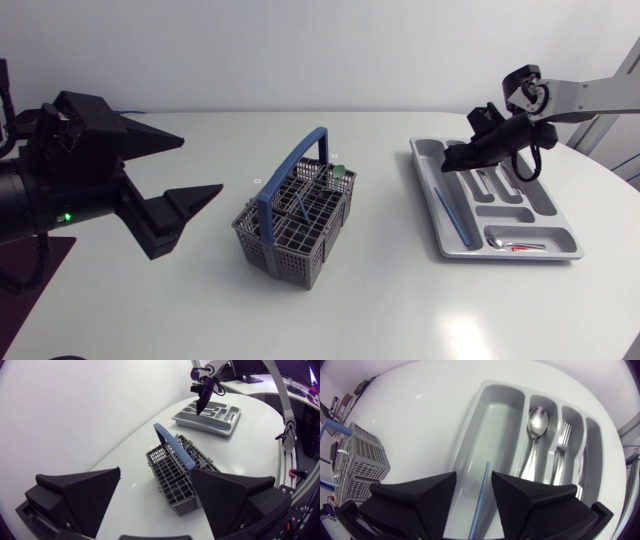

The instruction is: Unload the cutlery basket into the drawer organizer.

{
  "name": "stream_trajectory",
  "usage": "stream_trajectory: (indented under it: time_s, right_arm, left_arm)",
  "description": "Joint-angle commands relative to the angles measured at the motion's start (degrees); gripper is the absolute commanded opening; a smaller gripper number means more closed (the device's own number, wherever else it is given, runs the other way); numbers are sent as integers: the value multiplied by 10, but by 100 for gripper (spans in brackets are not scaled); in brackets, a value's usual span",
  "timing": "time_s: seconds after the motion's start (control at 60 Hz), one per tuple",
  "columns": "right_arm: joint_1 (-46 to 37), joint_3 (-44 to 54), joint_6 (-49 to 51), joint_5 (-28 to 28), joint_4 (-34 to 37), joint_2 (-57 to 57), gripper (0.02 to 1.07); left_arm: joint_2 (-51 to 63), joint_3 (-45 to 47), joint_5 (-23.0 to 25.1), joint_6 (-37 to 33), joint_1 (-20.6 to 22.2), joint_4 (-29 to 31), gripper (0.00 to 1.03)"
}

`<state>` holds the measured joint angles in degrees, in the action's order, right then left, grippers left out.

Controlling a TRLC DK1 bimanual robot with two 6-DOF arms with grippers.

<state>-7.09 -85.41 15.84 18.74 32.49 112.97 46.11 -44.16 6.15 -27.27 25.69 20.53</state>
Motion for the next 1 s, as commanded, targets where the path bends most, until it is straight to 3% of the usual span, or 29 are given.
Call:
stream_trajectory:
  time_s: [0.0,0.183,0.35,0.517,0.733,0.983]
  right_arm:
    - [23,56,7,2,-34,-108,86]
    - [125,241,76,51,-161,-351,86]
    - [226,333,131,87,-189,-435,86]
    - [302,376,161,96,-210,-428,86]
    - [355,372,169,108,-235,-379,85]
    - [393,336,169,112,-257,-306,70]
  left_arm:
    - [-4,17,1,-1,0,-3,98]
    - [-10,34,1,-1,2,-10,98]
    - [-10,51,2,8,33,-14,98]
    - [-20,61,21,21,68,-5,99]
    - [-5,74,41,27,81,-6,98]
    - [28,80,74,38,87,-7,98]
